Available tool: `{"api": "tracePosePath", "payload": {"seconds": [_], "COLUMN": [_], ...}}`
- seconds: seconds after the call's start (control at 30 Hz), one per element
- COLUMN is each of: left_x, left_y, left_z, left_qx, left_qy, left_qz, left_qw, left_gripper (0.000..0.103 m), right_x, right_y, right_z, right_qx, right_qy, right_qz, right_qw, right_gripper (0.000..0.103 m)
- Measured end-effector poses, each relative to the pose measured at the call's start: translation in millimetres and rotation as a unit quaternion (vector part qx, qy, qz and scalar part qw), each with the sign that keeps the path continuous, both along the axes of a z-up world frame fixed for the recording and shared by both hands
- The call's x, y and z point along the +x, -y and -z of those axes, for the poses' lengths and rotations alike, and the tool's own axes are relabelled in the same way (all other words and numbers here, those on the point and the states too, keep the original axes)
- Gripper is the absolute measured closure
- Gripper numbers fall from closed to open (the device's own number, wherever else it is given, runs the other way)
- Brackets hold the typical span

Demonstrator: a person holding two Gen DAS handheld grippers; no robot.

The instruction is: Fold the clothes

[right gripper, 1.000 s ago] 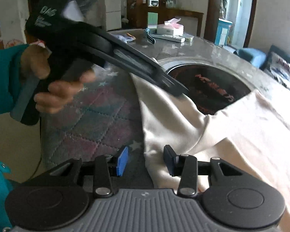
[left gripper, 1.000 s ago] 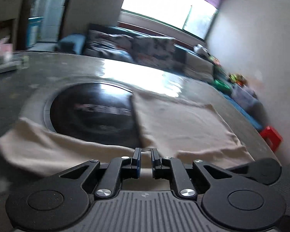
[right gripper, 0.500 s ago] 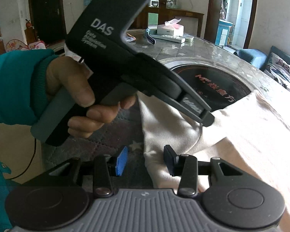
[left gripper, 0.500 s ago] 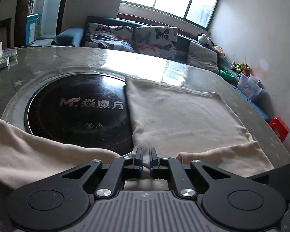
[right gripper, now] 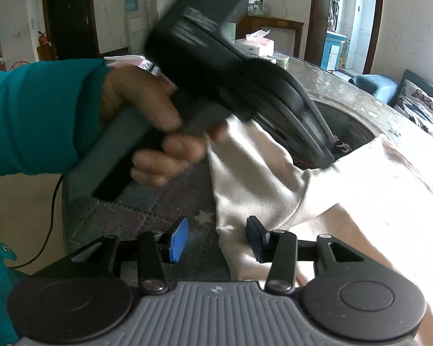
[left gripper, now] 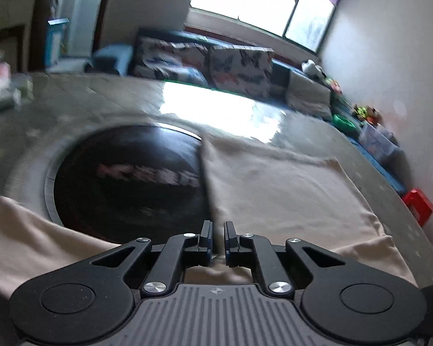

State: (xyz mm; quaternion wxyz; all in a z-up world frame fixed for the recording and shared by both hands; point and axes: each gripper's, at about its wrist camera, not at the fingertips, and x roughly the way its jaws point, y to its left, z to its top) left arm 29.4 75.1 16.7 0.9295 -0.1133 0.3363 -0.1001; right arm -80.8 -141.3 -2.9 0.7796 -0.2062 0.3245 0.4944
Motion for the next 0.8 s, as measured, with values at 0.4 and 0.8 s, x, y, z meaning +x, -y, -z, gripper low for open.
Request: {"api": "tracePosePath", "payload": {"seconds": [0.4,0.8], "left_x": [-54.6,-71.5], "left_y": [-42.8,-89.5], "left_z": [14.1,7.1], "left_qx": [0.016,0.028], "left_qy": [0.000,0.002], "left_qz": [-0.037,-0.125], "left_qw": [0.9992,0.9918], "left_gripper": [0.094,0.088], "right_x": [20.8,17.1], "right_y": [-1.6,-36.7], "right_z": [-14.6,0.1], "right_qx": [0.012,0.010], "right_qy": [0.009,-0.014], "right_qz": [0.026,-0.012], "right_qw": [1.000,1.000], "right_gripper": [0.052,0.045]}}
